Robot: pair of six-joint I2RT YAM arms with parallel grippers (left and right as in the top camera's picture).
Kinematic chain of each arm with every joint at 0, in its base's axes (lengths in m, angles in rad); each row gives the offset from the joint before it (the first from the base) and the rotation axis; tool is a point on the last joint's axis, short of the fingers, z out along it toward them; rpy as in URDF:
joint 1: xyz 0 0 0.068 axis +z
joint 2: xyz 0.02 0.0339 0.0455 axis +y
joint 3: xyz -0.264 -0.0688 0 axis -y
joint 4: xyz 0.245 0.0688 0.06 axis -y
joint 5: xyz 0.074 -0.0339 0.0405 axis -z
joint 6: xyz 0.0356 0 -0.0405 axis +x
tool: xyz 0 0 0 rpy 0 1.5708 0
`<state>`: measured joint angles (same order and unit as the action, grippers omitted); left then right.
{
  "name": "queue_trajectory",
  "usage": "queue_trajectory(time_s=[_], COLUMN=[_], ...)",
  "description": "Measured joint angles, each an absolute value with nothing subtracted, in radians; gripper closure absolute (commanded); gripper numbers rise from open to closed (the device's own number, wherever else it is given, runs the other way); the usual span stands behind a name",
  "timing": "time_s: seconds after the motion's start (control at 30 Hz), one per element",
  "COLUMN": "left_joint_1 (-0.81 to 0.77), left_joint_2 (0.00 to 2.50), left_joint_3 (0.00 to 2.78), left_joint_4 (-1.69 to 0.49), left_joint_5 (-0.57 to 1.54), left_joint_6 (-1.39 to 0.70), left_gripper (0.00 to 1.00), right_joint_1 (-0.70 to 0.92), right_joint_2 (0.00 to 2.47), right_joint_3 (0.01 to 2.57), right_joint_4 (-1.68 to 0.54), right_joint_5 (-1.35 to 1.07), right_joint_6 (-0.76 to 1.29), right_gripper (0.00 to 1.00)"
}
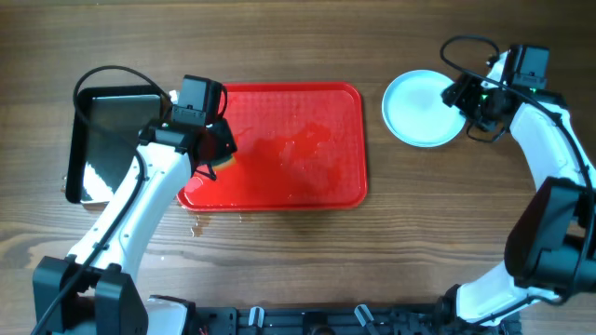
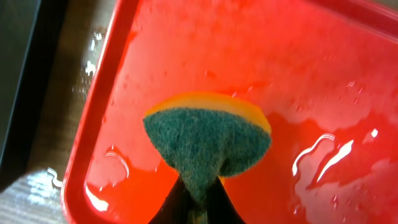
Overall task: Clean dirty plates on tray and stack at the side
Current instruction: 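Lower the plate onto the stack and release with the right gripper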
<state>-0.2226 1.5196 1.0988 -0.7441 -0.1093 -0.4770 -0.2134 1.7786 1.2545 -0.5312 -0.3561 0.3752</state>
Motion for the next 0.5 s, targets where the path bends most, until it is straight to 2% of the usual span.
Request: queue_trajectory(time_s=[0.13,0.23,0.43,0.47,0.5], left_joint_1=[-0.133,0.006,0.251,0.272,0.291], left_joint_2=[1.52,1.52,1.533,1.545,1.564], left_joint_3=[1.098,1.098,1.098,1.098,1.098], left_joint_4=[-0.693,-0.665,-0.616,-0.597,-0.579], left_joint_5=[-0.105,-0.113,-0.138,-0.137,-0.137], left_joint_6=[-0.496,-0.508,-0.514,-0.509,-0.5], left_gripper=[0.96,0.96,0.96,0.96,0.94], right_joint_1=[-0.136,-0.027,0.28,0.313,0.355], right_joint_2=[1.703,1.682,1.682,1.682,1.682], right_joint_3=[1.254,1.254,1.253,1.253,1.253], right_joint_4=[-0.564,-0.601,-0.597,-0.593,-0.588], right_joint_5=[-0.458,-0.503,-0.501,-0.478,-0.456], right_joint_6=[0.373,0.366,0.382,0.393,0.405], right_gripper=[0.32,0.32,0.26,0.24,0.14])
